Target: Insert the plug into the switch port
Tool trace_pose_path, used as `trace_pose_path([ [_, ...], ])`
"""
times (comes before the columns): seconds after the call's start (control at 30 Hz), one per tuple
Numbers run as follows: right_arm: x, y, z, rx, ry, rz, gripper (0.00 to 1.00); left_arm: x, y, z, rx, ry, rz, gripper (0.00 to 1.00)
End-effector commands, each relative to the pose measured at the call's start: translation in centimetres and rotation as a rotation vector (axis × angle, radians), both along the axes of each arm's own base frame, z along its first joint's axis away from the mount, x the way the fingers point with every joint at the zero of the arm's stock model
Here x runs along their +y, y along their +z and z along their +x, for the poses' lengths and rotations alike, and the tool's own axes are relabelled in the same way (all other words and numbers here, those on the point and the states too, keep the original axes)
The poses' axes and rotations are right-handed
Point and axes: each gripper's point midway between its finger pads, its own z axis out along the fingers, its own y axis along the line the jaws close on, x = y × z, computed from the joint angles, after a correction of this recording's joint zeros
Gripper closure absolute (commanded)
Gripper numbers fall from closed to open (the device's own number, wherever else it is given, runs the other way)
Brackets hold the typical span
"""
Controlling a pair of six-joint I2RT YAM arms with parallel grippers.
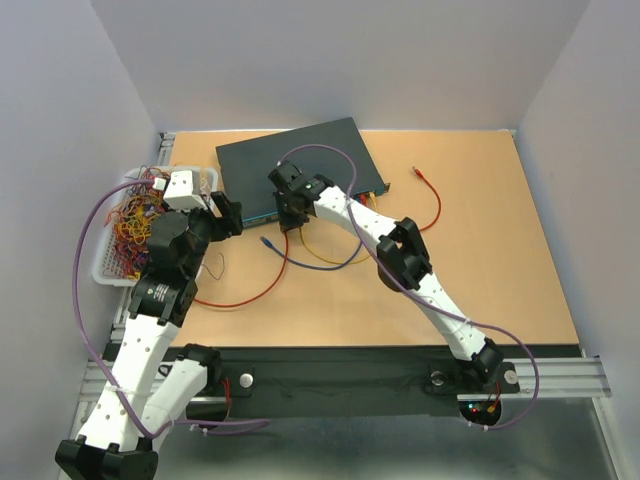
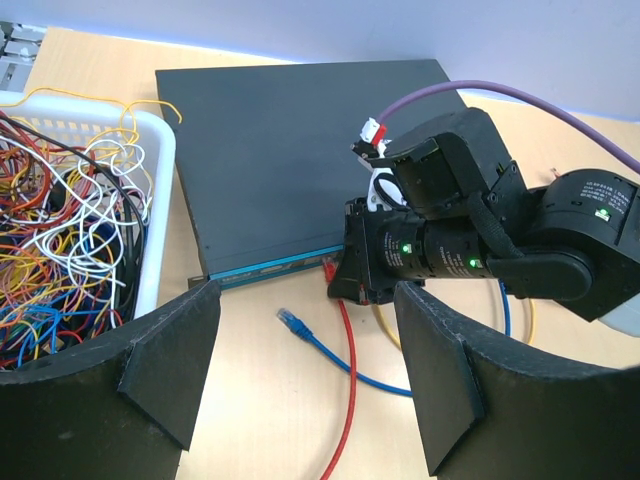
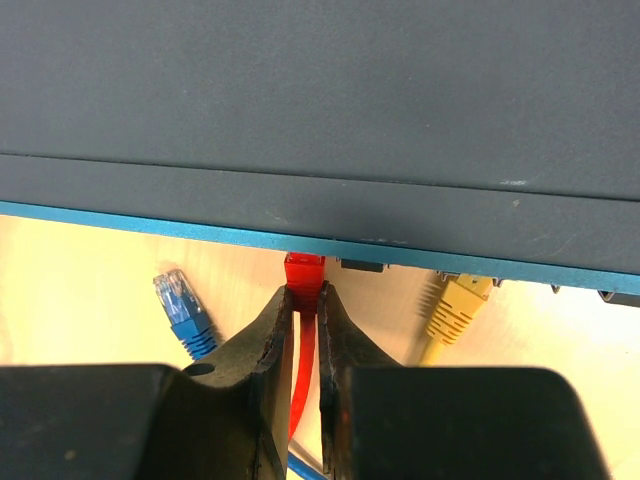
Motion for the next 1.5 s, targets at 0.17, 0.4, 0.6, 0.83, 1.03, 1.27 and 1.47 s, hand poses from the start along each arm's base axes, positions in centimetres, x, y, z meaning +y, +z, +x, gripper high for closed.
trace_pose_path([
  [0.17, 2.3, 3.7, 1.9, -0.131, 0.027, 0.086, 0.99, 0.3, 1.1, 0.0, -0.048, 0.013, 0.01, 0.19],
  [0.4, 1.6, 5.9, 3.2, -0.22, 0.02, 0.06, 1.0, 0.2, 0.9, 0.0, -0.042, 0.011, 0.011, 0.19],
  [0.6, 1.1, 8.0, 4.3, -0.305, 0.021, 0.044, 1.0, 0.3, 0.9, 0.0, -0.041, 0.014, 0.013, 0.19],
  [0.83, 0.8, 10.5, 5.8, -0.365, -0.005, 0.084, 1.0, 0.4, 0.6, 0.1, -0.034, 0.021, 0.016, 0.19],
  [1.03, 0.1, 12.7, 7.1, -0.427, -0.051, 0.105, 1.0, 0.4, 0.6, 0.1, -0.032, 0.02, 0.016, 0.19],
  [1.27, -0.9, 10.8, 8.5, -0.402, -0.095, 0.112, 0.99, 0.4, 0.4, 0.2, -0.028, 0.02, 0.018, 0.19],
  [1.47, -0.9, 10.0, 9.9, -0.417, -0.127, 0.14, 1.0, 0.4, 0.2, 0.3, -0.021, 0.022, 0.021, 0.19],
])
